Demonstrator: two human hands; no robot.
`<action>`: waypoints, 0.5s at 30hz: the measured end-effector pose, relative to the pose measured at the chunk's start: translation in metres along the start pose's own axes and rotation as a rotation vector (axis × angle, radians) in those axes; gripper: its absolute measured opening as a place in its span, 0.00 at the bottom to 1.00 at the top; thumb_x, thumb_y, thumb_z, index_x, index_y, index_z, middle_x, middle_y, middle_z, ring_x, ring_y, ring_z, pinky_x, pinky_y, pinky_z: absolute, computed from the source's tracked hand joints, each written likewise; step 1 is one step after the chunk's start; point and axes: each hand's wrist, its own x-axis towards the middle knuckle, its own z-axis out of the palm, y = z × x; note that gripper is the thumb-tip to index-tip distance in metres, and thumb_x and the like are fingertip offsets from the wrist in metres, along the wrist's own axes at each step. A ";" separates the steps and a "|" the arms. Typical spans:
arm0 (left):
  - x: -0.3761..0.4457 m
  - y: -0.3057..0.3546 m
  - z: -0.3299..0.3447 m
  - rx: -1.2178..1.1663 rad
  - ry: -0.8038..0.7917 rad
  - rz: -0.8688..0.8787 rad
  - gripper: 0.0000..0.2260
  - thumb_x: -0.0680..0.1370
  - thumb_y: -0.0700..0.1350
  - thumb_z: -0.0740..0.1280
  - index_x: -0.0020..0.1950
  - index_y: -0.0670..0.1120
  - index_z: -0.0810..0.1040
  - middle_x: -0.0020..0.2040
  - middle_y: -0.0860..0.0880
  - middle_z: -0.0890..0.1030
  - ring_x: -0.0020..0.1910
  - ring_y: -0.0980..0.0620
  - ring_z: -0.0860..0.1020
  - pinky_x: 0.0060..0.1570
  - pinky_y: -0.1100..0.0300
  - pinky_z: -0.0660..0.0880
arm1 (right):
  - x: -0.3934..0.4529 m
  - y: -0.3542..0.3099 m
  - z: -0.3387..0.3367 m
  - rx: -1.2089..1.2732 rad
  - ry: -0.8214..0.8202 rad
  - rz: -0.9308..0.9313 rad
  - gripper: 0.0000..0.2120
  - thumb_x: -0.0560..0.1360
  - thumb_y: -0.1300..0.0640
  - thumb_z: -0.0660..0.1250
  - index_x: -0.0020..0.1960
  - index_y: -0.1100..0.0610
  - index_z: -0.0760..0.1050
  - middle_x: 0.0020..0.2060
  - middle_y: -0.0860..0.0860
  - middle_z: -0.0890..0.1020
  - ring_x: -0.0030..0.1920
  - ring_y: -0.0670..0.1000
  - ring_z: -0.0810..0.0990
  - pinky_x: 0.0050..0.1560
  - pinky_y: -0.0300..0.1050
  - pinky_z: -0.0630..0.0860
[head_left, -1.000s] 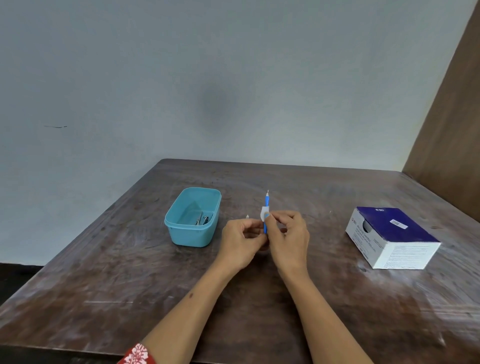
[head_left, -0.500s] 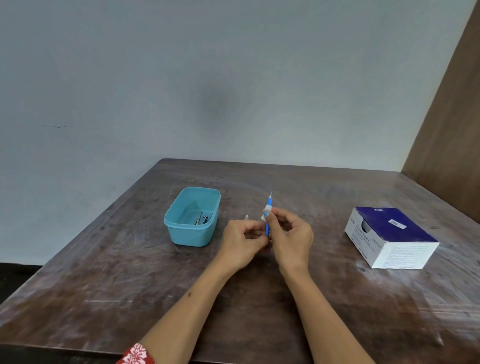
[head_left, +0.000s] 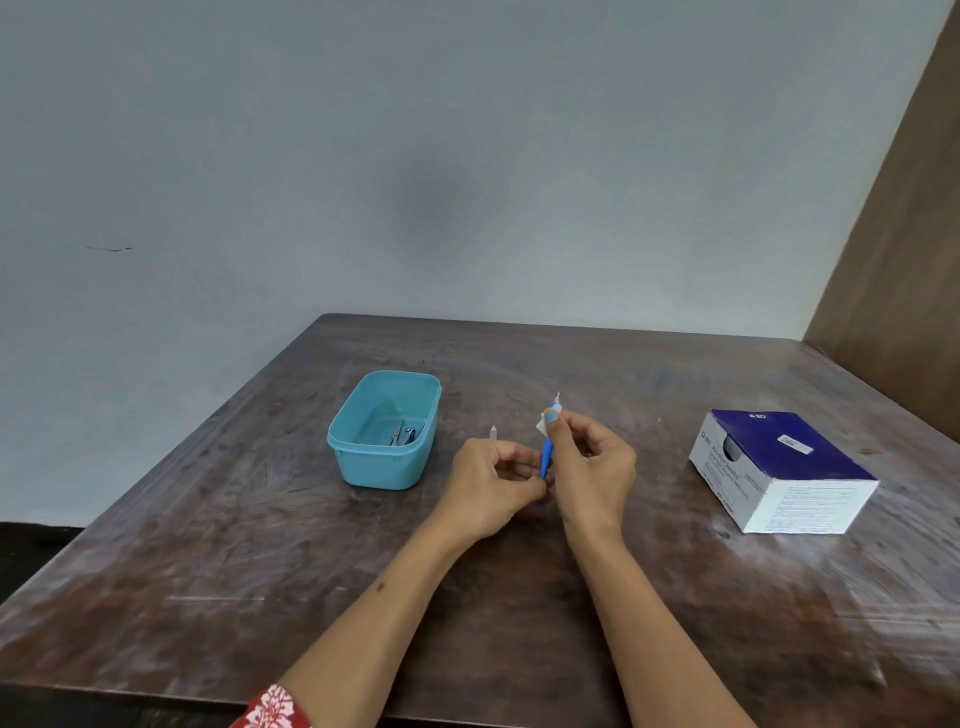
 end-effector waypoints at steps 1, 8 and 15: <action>0.000 0.000 0.000 0.014 -0.028 -0.013 0.11 0.69 0.31 0.70 0.50 0.40 0.82 0.43 0.41 0.84 0.41 0.45 0.83 0.44 0.51 0.82 | 0.000 0.000 0.000 0.005 0.015 -0.002 0.03 0.72 0.55 0.71 0.40 0.51 0.81 0.33 0.48 0.83 0.32 0.47 0.80 0.36 0.46 0.78; -0.003 0.002 0.004 0.006 -0.055 -0.055 0.10 0.69 0.29 0.69 0.48 0.40 0.82 0.40 0.42 0.83 0.38 0.48 0.83 0.43 0.55 0.81 | 0.006 0.001 -0.001 0.065 0.037 0.033 0.04 0.73 0.56 0.71 0.41 0.56 0.82 0.35 0.48 0.84 0.35 0.41 0.81 0.43 0.43 0.79; -0.001 0.001 0.003 -0.043 0.054 -0.031 0.08 0.70 0.29 0.69 0.48 0.38 0.81 0.40 0.40 0.83 0.38 0.45 0.82 0.44 0.50 0.81 | 0.004 0.006 0.003 -0.003 -0.055 0.039 0.03 0.72 0.58 0.71 0.40 0.56 0.82 0.34 0.50 0.84 0.34 0.45 0.81 0.38 0.44 0.78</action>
